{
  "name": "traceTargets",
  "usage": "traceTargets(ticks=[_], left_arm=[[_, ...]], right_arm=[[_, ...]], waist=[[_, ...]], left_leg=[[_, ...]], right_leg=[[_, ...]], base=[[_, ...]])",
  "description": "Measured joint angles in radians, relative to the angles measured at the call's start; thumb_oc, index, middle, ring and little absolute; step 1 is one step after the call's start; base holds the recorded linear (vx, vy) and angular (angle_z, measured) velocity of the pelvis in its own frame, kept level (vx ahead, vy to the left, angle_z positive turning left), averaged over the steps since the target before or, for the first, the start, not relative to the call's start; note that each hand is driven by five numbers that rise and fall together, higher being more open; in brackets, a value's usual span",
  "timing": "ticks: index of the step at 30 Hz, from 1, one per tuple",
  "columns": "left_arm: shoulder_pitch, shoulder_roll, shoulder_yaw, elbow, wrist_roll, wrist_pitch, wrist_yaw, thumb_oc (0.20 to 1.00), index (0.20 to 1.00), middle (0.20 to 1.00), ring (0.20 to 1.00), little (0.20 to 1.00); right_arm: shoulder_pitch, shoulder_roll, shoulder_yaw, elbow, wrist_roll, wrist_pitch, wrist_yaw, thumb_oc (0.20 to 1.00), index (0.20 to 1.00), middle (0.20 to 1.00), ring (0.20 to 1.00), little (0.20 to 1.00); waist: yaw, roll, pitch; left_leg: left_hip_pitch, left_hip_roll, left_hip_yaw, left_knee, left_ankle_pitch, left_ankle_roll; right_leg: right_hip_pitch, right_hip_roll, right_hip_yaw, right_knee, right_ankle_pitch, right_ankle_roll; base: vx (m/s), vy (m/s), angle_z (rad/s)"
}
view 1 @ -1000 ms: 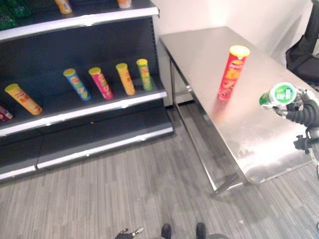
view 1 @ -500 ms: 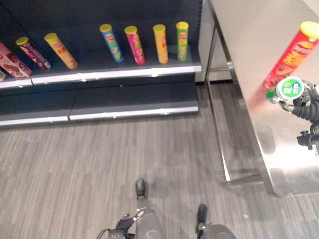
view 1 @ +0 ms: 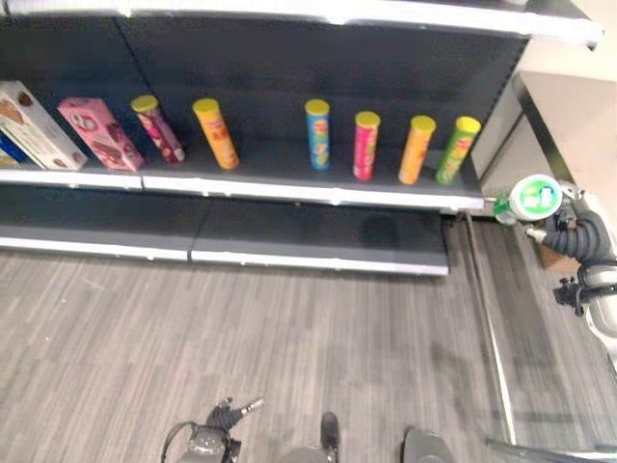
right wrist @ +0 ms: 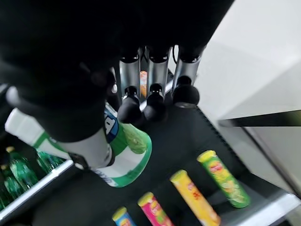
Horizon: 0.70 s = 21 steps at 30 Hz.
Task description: Put the goods on the table back onto the shelves and tidy them up.
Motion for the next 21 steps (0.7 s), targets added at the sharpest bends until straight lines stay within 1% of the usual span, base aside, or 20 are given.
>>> traceTargets(ticks=[1, 2, 3, 4, 5, 6, 7, 8, 9, 11, 12, 13, 14, 15, 16, 17, 18, 19, 20, 21], left_arm=[[0.005, -0.005, 0.006, 0.001, 0.004, 0.002, -0.008, 1.0, 1.0, 1.0, 1.0, 1.0], [0.006, -0.011, 0.006, 0.001, 0.005, 0.001, -0.013, 1.0, 1.0, 1.0, 1.0, 1.0], [0.004, -0.015, 0.007, 0.002, 0.008, -0.002, -0.023, 1.0, 1.0, 1.0, 1.0, 1.0], [0.017, -0.019, 0.007, 0.0, 0.031, -0.001, -0.034, 1.0, 1.0, 1.0, 1.0, 1.0], [0.039, -0.024, 0.005, -0.018, 0.041, -0.003, -0.038, 1.0, 1.0, 1.0, 1.0, 1.0], [0.089, -0.034, -0.012, -0.08, 0.043, -0.002, -0.044, 1.0, 1.0, 1.0, 1.0, 1.0], [0.106, -0.034, -0.014, -0.097, 0.045, -0.003, -0.051, 1.0, 1.0, 1.0, 1.0, 1.0], [0.113, -0.033, -0.013, -0.097, 0.048, -0.002, -0.055, 1.0, 1.0, 1.0, 1.0, 1.0], [0.123, -0.034, -0.017, -0.108, 0.069, -0.002, -0.062, 1.0, 1.0, 1.0, 1.0, 1.0], [0.126, -0.033, -0.017, -0.144, 0.081, -0.008, -0.068, 1.0, 1.0, 1.0, 1.0, 1.0], [0.126, -0.034, -0.017, -0.158, 0.081, -0.014, -0.069, 1.0, 1.0, 1.0, 1.0, 1.0], [0.126, -0.037, -0.021, -0.17, 0.081, -0.015, -0.072, 1.0, 1.0, 1.0, 1.0, 1.0], [0.125, -0.038, -0.023, -0.18, 0.082, -0.026, -0.075, 1.0, 1.0, 1.0, 1.0, 1.0], [0.125, -0.04, -0.023, -0.188, 0.082, -0.031, -0.078, 1.0, 1.0, 1.0, 1.0, 1.0], [0.123, -0.041, -0.021, -0.191, 0.082, -0.033, -0.081, 1.0, 1.0, 1.0, 1.0, 1.0], [0.123, -0.04, -0.016, -0.188, 0.082, -0.033, -0.087, 1.0, 1.0, 1.0, 1.0, 1.0], [0.126, -0.041, -0.008, -0.186, 0.082, -0.035, -0.088, 1.0, 1.0, 1.0, 1.0, 1.0], [0.129, -0.04, 0.0, -0.186, 0.082, -0.035, -0.088, 1.0, 1.0, 1.0, 1.0, 1.0], [0.132, -0.039, 0.001, -0.188, 0.082, -0.035, -0.088, 1.0, 1.0, 1.0, 1.0, 1.0], [0.138, -0.035, 0.036, -0.189, 0.082, -0.037, -0.092, 1.0, 1.0, 1.0, 1.0, 1.0]], right_arm=[[0.017, -0.004, -0.001, 0.001, 0.0, 0.0, 0.0, 0.2, 0.2, 0.2, 0.2, 0.2], [0.028, -0.011, -0.003, 0.002, 0.0, 0.0, 0.0, 0.2, 0.2, 0.2, 0.2, 0.2], [0.031, -0.015, -0.005, 0.005, 0.0, -0.001, 0.001, 0.2, 0.2, 0.2, 0.2, 0.2], [0.046, -0.012, -0.023, 0.005, 0.001, -0.002, -0.001, 0.2, 0.2, 0.2, 0.2, 0.2], [0.054, -0.01, -0.046, 0.007, 0.0, -0.002, -0.001, 0.2, 0.2, 0.2, 0.2, 0.2], [0.076, -0.011, -0.095, 0.007, 0.001, -0.004, -0.002, 0.2, 0.2, 0.2, 0.2, 0.2], [0.097, -0.015, -0.123, 0.008, 0.001, -0.004, -0.002, 0.2, 0.2, 0.2, 0.2, 0.2], [0.12, -0.025, -0.143, 0.01, 0.001, -0.003, -0.003, 0.2, 0.2, 0.2, 0.2, 0.2], [0.12, -0.032, -0.152, 0.012, 0.001, -0.003, -0.002, 0.2, 0.2, 0.2, 0.2, 0.2], [0.123, -0.06, -0.163, 0.02, 0.002, -0.003, -0.001, 0.2, 0.2, 0.2, 0.2, 0.2], [0.119, -0.075, -0.167, 0.035, 0.004, -0.005, 0.0, 0.2, 0.2, 0.2, 0.2, 0.2], [0.113, -0.079, -0.17, 0.049, 0.006, -0.004, 0.0, 0.2, 0.2, 0.2, 0.2, 0.2], [0.109, -0.089, -0.185, 0.042, 0.011, -0.015, 0.0, 0.2, 0.2, 0.2, 0.2, 0.2], [0.107, -0.099, -0.193, 0.042, 0.011, -0.026, 0.001, 0.2, 0.2, 0.2, 0.2, 0.2], [0.107, -0.113, -0.211, 0.043, 0.011, -0.03, 0.003, 0.2, 0.2, 0.2, 0.2, 0.2], [0.117, -0.127, -0.236, 0.043, 0.011, -0.031, 0.01, 0.2, 0.2, 0.2, 0.2, 0.2], [0.118, -0.14, -0.249, 0.043, 0.011, -0.032, 0.013, 0.2, 0.2, 0.2, 0.2, 0.2], [0.12, -0.152, -0.267, 0.041, 0.011, -0.036, 0.014, 0.2, 0.2, 0.2, 0.2, 0.2], [0.122, -0.154, -0.282, 0.036, 0.012, -0.042, 0.014, 0.2, 0.2, 0.2, 0.2, 0.2], [0.118, -0.155, -0.28, 0.035, 0.012, -0.047, 0.015, 0.2, 0.2, 0.2, 0.2, 0.2]], waist=[[-0.028, 0.001, 0.002], [-0.04, -0.016, 0.002], [-0.044, -0.05, 0.005], [-0.057, -0.081, 0.007], [-0.064, -0.098, 0.006], [-0.068, -0.085, 0.0], [-0.072, -0.081, 0.0], [-0.068, -0.082, 0.0], [-0.068, -0.064, -0.001], [-0.077, -0.047, -0.001], [-0.076, -0.041, -0.001], [-0.073, -0.03, 0.001], [-0.068, -0.031, 0.002], [-0.068, -0.028, 0.001], [-0.072, -0.022, 0.001], [-0.075, -0.022, 0.002], [-0.076, -0.023, 0.002], [-0.077, -0.026, 0.003], [-0.073, -0.027, 0.003], [-0.068, -0.046, 0.018]], left_leg=[[0.016, -0.006, -0.032, -0.01, 0.016, -0.016], [0.033, -0.021, -0.04, -0.019, 0.014, -0.015], [0.06, -0.053, -0.066, -0.024, -0.008, -0.02], [0.092, -0.093, -0.097, -0.028, -0.033, 0.0], [0.127, -0.113, -0.122, -0.028, -0.052, 0.01], [0.162, -0.112, -0.154, -0.024, -0.089, 0.008], [0.183, -0.113, -0.174, -0.023, -0.104, 0.0], [0.213, -0.116, -0.194, -0.023, -0.126, -0.018], [0.217, -0.098, -0.191, -0.014, -0.14, -0.041], [0.234, -0.071, -0.171, -0.003, -0.154, -0.068], [0.261, -0.049, -0.157, 0.0, -0.165, -0.086], [0.286, -0.024, -0.143, 0.004, -0.171, -0.096], [0.281, -0.011, -0.111, 0.037, -0.174, -0.103], [0.284, -0.001, -0.105, 0.042, -0.169, -0.111], [0.285, 0.017, -0.115, 0.06, -0.166, -0.124], [0.284, 0.028, -0.118, 0.093, -0.165, -0.144], [0.277, 0.03, -0.112, 0.13, -0.166, -0.174], [0.252, 0.03, -0.107, 0.2, -0.186, -0.212], [0.231, 0.03, -0.104, 0.238, -0.195, -0.227], [0.153, 0.001, -0.101, 0.421, -0.177, -0.264]], right_leg=[[-0.021, 0.027, -0.007, -0.083, 0.042, 0.006], [-0.043, 0.028, -0.01, -0.098, 0.07, 0.001], [-0.07, 0.029, -0.008, -0.125, 0.101, 0.017], [-0.075, 0.012, -0.008, -0.199, 0.13, 0.035], [-0.088, 0.006, -0.032, -0.223, 0.137, 0.035], [-0.08, 0.008, -0.081, -0.246, 0.154, 0.035], [-0.051, -0.005, -0.106, -0.244, 0.151, 0.04], [-0.015, -0.019, -0.126, -0.241, 0.178, 0.039], [-0.01, -0.012, -0.146, -0.234, 0.231, 0.024], [0.009, 0.015, -0.138, -0.231, 0.298, -0.051], [0.037, 0.037, -0.139, -0.231, 0.34, -0.097], [0.071, 0.063, -0.147, -0.237, 0.331, -0.116], [0.097, 0.076, -0.149, -0.246, 0.318, -0.142], [0.106, 0.084, -0.153, -0.25, 0.309, -0.154], [0.124, 0.097, -0.17, -0.257, 0.293, -0.173], [0.147, 0.103, -0.183, -0.26, 0.275, -0.178], [0.162, 0.104, -0.189, -0.26, 0.263, -0.184], [0.177, 0.104, -0.193, -0.26, 0.254, -0.185], [0.181, 0.106, -0.193, -0.26, 0.247, -0.188], [0.187, 0.104, -0.19, -0.261, 0.245, -0.194]], base=[[0.3, 0.08, 1.01], [0.26, 0.058, 0.91], [0.27, 0.039, 0.89], [0.25, 0.015, 1.02], [0.32, -0.019, 1.07], [0.29, -0.039, 0.86], [0.27, -0.057, 0.72], [0.22, -0.066, 0.53], [0.22, -0.072, 0.51], [0.24, -0.085, 0.44], [0.21, -0.084, 0.32], [0.17, -0.078, 0.25], [0.28, -0.164, 0.15], [0.26, -0.168, 0.2], [0.28, -0.202, 0.29], [0.16, -0.118, 0.35], [0.12, -0.105, 0.3], [0.05, -0.087, 0.17], [0.03, -0.084, 0.11], [0.03, -0.131, -0.11]])
